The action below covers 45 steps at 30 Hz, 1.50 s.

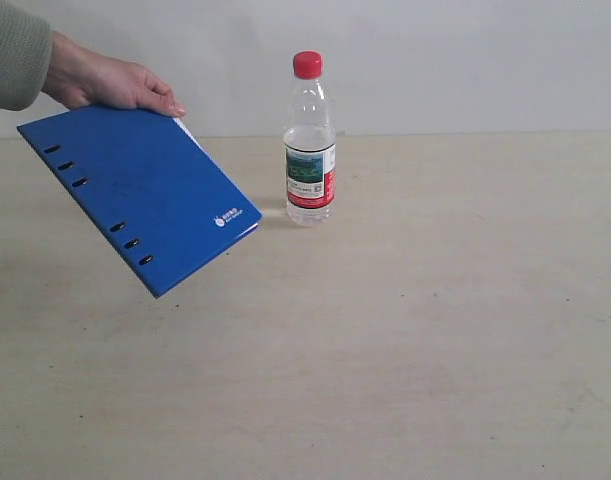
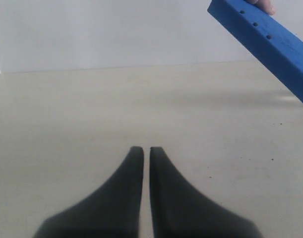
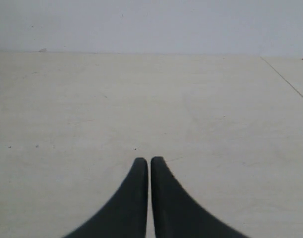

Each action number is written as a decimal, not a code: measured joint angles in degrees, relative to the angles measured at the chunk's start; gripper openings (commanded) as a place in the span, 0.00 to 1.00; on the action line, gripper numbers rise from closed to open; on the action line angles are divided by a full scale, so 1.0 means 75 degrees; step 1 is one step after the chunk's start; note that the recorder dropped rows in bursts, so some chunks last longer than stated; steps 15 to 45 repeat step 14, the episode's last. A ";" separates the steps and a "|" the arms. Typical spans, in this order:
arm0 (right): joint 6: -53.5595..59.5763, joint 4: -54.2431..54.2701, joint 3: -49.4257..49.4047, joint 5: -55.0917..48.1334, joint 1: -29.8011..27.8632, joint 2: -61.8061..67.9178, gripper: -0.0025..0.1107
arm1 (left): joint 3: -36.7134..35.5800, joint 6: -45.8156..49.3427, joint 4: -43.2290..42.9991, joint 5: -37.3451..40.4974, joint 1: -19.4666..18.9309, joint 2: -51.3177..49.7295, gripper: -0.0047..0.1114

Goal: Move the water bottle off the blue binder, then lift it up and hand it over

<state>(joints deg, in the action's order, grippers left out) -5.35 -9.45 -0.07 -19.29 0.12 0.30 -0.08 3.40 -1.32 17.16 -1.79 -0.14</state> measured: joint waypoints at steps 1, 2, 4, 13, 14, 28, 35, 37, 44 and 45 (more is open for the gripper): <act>0.0000 0.0000 0.0000 0.0000 0.0000 0.0000 0.02 | 0.0000 0.0000 0.0000 0.0000 0.0000 0.0000 0.08; 0.0000 0.0000 0.0000 0.0000 0.0000 0.0000 0.02 | 0.0000 0.0000 0.0000 0.0000 0.0000 0.0000 0.08; 0.0000 0.0000 0.0000 -0.0014 0.0000 0.0000 0.02 | 0.0000 0.0000 0.0000 0.0000 0.0000 0.0000 0.08; 0.0000 0.0047 0.0000 -0.0014 0.0000 0.0000 0.02 | 0.0000 0.0000 0.0000 0.0000 0.0000 0.0000 0.08; 0.0000 0.0047 0.0000 -0.0014 0.0000 0.0000 0.02 | 0.0000 0.0000 0.0000 0.0000 0.0000 0.0000 0.08; 0.0000 0.0047 0.0000 -0.0014 0.0000 0.0000 0.02 | 0.0000 0.0000 0.0000 0.0000 0.0000 0.0000 0.08; 0.0000 0.0047 0.0000 -0.0014 0.0000 0.0000 0.02 | 0.0000 0.0000 0.0000 0.0000 0.0000 0.0000 0.08; 0.0000 0.0047 0.0000 -0.0014 0.0000 0.0000 0.02 | 0.0000 0.0000 0.0000 0.0000 0.0000 0.0000 0.08; 0.0000 0.0047 0.0000 -0.0014 0.0000 0.0000 0.02 | 0.0000 0.0000 0.0000 0.0000 0.0000 0.0000 0.08; 0.0000 0.0047 0.0000 -0.0014 0.0000 0.0000 0.02 | 0.0000 0.0000 0.0000 0.0000 0.0000 0.0000 0.08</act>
